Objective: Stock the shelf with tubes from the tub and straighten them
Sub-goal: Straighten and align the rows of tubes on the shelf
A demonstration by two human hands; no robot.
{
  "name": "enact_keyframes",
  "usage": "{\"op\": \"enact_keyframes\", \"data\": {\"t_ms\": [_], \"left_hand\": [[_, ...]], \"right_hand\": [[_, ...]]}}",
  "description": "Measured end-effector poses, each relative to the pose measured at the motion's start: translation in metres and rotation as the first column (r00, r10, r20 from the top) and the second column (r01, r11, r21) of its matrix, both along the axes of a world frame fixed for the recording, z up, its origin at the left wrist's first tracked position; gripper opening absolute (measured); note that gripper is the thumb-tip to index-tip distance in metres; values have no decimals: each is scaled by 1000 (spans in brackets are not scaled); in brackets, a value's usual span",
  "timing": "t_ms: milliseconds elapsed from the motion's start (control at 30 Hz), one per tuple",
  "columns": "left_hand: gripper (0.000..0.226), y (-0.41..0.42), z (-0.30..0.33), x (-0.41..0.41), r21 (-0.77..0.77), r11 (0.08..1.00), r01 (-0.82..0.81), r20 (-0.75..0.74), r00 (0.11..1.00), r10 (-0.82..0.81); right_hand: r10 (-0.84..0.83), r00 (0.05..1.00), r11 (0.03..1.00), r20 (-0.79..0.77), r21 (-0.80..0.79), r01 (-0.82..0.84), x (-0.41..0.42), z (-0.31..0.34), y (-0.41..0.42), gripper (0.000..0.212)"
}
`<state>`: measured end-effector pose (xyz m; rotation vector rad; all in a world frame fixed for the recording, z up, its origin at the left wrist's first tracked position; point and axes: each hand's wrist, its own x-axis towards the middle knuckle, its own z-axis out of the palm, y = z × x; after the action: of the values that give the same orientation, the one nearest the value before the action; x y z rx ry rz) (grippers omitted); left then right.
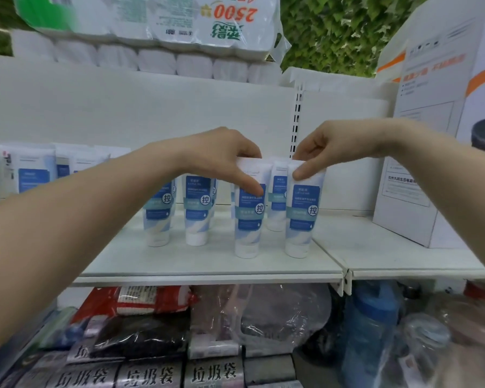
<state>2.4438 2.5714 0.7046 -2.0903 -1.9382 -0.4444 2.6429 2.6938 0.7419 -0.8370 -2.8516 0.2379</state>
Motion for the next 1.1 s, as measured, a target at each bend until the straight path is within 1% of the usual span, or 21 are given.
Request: {"op": "enact_keyframes", "data": {"t_ms": [100,167,233,400,633,800,967,1100], "left_hand": [[35,2,-2,2,-1,1000,19,-46,999,-19],[32,5,-1,1,7,1000,19,-65,998,-18],[36,8,-2,0,14,1000,17,-86,996,-16],[37,20,-4,-7,41,999,-9,-98,995,13],[38,28,-5,-7,77,997,-28,-94,995,35],[40,37,-9,-14,116,993,-32,-110,993,45],[46,40,-11,-17,134,990,-46,-119,991,62],[46,40,-13,-18,156,987,-25,-150,987,49]], "right_hand": [[0,999,998,38,57,-2,-4,-12,5,33],[6,1000,996,19,86,-7,-8,-17,9,29],[9,1000,994,4,105,-9,-12,-20,12,26],[18,1000,988,-9,154,-17,-22,-23,17,27],[23,1000,984,6,174,-24,-32,-23,26,28],[38,999,981,10,191,-39,-35,-23,30,24],[31,999,979,16,203,-34,-36,-24,32,26],[18,999,977,33,210,-24,-36,-23,32,29]]}}
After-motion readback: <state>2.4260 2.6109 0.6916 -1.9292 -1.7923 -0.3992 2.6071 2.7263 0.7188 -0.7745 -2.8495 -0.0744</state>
